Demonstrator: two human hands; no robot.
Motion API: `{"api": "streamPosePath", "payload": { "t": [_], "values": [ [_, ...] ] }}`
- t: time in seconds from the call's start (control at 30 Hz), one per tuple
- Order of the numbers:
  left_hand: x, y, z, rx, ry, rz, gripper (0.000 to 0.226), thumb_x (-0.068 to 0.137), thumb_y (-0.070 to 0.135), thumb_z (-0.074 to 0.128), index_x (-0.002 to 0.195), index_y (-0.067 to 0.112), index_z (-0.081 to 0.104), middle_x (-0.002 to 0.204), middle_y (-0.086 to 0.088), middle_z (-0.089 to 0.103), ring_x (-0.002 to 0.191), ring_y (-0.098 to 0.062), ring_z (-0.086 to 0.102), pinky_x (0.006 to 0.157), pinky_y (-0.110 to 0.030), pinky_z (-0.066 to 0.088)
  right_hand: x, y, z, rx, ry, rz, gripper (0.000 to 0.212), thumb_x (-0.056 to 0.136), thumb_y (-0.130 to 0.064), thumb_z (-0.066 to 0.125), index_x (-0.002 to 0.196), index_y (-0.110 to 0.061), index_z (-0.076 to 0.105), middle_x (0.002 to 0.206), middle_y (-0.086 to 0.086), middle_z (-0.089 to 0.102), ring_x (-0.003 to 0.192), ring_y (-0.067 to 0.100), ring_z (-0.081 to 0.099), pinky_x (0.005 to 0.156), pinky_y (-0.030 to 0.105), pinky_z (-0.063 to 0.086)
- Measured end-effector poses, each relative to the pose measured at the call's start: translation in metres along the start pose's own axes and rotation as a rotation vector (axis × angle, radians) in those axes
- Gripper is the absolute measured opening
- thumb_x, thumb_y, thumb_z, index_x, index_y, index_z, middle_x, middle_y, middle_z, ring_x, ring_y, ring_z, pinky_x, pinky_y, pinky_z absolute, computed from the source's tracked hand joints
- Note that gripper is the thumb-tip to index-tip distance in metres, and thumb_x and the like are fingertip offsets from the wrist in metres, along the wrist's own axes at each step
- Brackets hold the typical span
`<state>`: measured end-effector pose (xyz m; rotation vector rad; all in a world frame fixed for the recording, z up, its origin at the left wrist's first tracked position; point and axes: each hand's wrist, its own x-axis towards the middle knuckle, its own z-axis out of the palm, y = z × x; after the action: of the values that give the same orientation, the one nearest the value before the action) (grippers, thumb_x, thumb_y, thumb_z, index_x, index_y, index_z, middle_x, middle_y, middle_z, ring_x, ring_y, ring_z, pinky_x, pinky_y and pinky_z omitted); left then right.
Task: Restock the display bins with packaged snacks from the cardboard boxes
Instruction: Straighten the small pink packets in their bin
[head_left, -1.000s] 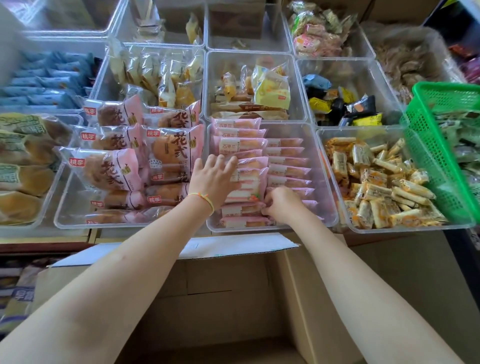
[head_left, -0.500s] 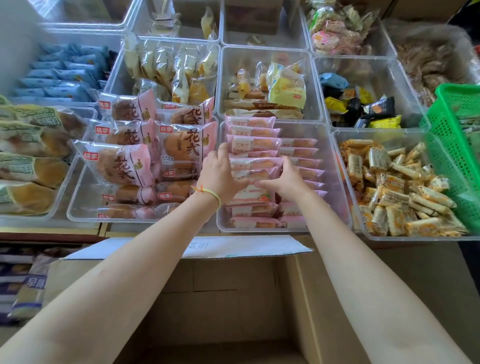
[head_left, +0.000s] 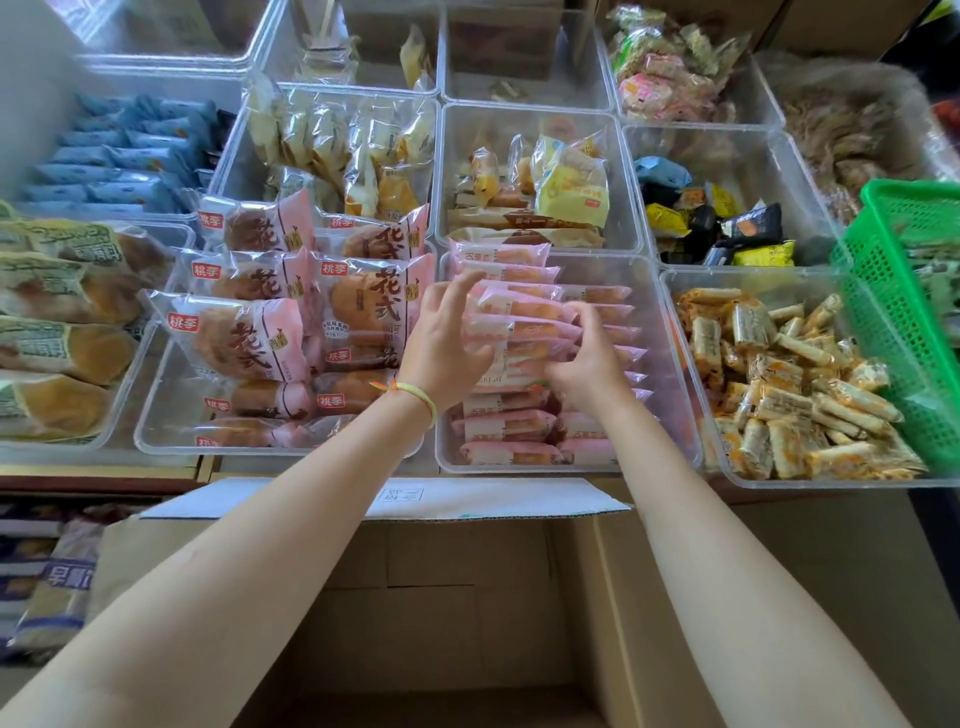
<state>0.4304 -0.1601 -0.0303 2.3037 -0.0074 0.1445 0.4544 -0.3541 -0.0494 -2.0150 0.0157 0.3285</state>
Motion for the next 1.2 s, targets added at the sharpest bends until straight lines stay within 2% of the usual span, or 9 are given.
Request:
{"api": "streamPosePath", "payload": {
  "t": [0.1, 0.2, 0.4, 0.63, 0.73, 0.83, 1.0, 1.1, 1.2],
  "values": [
    [0.004, -0.004, 0.002, 0.046, -0.076, -0.101, 0.079, 0.082, 0.009, 0.07, 0.15, 0.021, 0.031, 0.126, -0.011, 0.043, 0.093, -0.024, 0.054, 0.089, -0.031, 0.049, 0.007, 0.002, -0.001, -0.048, -0.081, 0.055, 0.07, 0.078, -0.011, 0.084, 0.129, -0.025, 0.038, 0.113, -0.009, 0.061, 0.102, 0.002, 0.063, 0.067, 0.011, 0.046],
    [0.002, -0.011, 0.005, 0.036, -0.229, -0.123, 0.102, 0.078, 0.026, 0.08, 0.156, 0.018, 0.015, 0.141, -0.012, 0.04, 0.12, -0.027, 0.051, 0.102, -0.031, 0.043, 0.01, 0.01, -0.002, -0.041, -0.131, 0.127, 0.075, 0.074, -0.022, 0.089, 0.129, -0.024, 0.037, 0.116, -0.003, 0.063, 0.111, 0.02, 0.062, 0.081, 0.024, 0.053],
    [0.006, -0.016, 0.005, 0.185, -0.257, -0.13, 0.122, 0.073, 0.042, 0.082, 0.157, 0.02, -0.004, 0.141, -0.006, 0.054, 0.121, -0.03, 0.057, 0.102, -0.046, 0.045, 0.014, 0.006, 0.0, 0.062, -0.151, 0.129, 0.107, 0.071, -0.026, 0.09, 0.151, -0.022, 0.02, 0.127, -0.013, 0.057, 0.115, 0.005, 0.057, 0.089, 0.019, 0.048],
    [0.01, -0.017, 0.015, 0.87, -0.269, 0.365, 0.1, 0.084, 0.06, 0.059, 0.157, 0.019, 0.005, 0.163, -0.013, 0.015, 0.15, -0.031, 0.012, 0.121, -0.049, 0.012, 0.021, 0.005, 0.009, -0.083, -0.177, 0.184, 0.132, 0.059, -0.048, 0.093, 0.156, -0.026, 0.005, 0.14, -0.004, 0.054, 0.128, 0.018, 0.052, 0.108, 0.04, 0.042],
    [0.008, -0.023, 0.027, 0.998, -0.378, 0.387, 0.09, 0.097, 0.05, 0.045, 0.156, 0.018, -0.015, 0.164, -0.018, 0.002, 0.151, -0.036, 0.004, 0.122, -0.052, 0.002, 0.01, 0.007, 0.011, -0.157, -0.041, 0.164, 0.115, 0.065, -0.051, 0.089, 0.152, -0.017, 0.022, 0.143, 0.003, 0.048, 0.129, 0.024, 0.048, 0.102, 0.041, 0.046],
    [0.011, -0.022, 0.031, 1.035, -0.388, 0.355, 0.098, 0.093, 0.057, 0.051, 0.152, 0.031, -0.023, 0.16, -0.025, 0.008, 0.143, -0.045, 0.022, 0.119, -0.054, 0.015, -0.001, 0.011, 0.01, -0.179, 0.014, 0.172, 0.071, 0.073, -0.05, 0.084, 0.121, -0.015, 0.045, 0.107, 0.0, 0.06, 0.098, 0.021, 0.059, 0.068, 0.028, 0.047],
    [0.016, -0.019, 0.033, 1.082, -0.347, 0.365, 0.1, 0.086, 0.076, 0.041, 0.153, 0.033, -0.02, 0.15, -0.027, 0.027, 0.122, -0.04, 0.044, 0.107, -0.052, 0.031, -0.005, 0.014, 0.01, -0.213, 0.017, 0.174, 0.053, 0.08, -0.053, 0.077, 0.106, -0.017, 0.047, 0.097, -0.002, 0.059, 0.087, 0.018, 0.056, 0.061, 0.028, 0.041],
    [0.016, -0.024, 0.026, 1.008, -0.309, 0.291, 0.098, 0.084, 0.081, 0.032, 0.155, 0.031, -0.014, 0.142, -0.021, 0.039, 0.119, -0.035, 0.047, 0.108, -0.051, 0.028, -0.003, 0.012, 0.016, -0.266, 0.034, 0.099, 0.063, 0.076, -0.056, 0.078, 0.114, -0.018, 0.045, 0.11, -0.001, 0.05, 0.104, 0.02, 0.051, 0.082, 0.034, 0.047],
    [0.017, -0.02, 0.023, 0.975, -0.302, 0.311, 0.099, 0.088, 0.071, 0.046, 0.157, 0.022, -0.005, 0.142, -0.016, 0.04, 0.126, -0.032, 0.043, 0.111, -0.049, 0.026, 0.004, 0.014, 0.021, -0.352, -0.056, 0.121, 0.103, 0.065, -0.056, 0.086, 0.14, -0.014, 0.032, 0.137, 0.006, 0.043, 0.129, 0.026, 0.042, 0.106, 0.047, 0.043]
  ]
}}
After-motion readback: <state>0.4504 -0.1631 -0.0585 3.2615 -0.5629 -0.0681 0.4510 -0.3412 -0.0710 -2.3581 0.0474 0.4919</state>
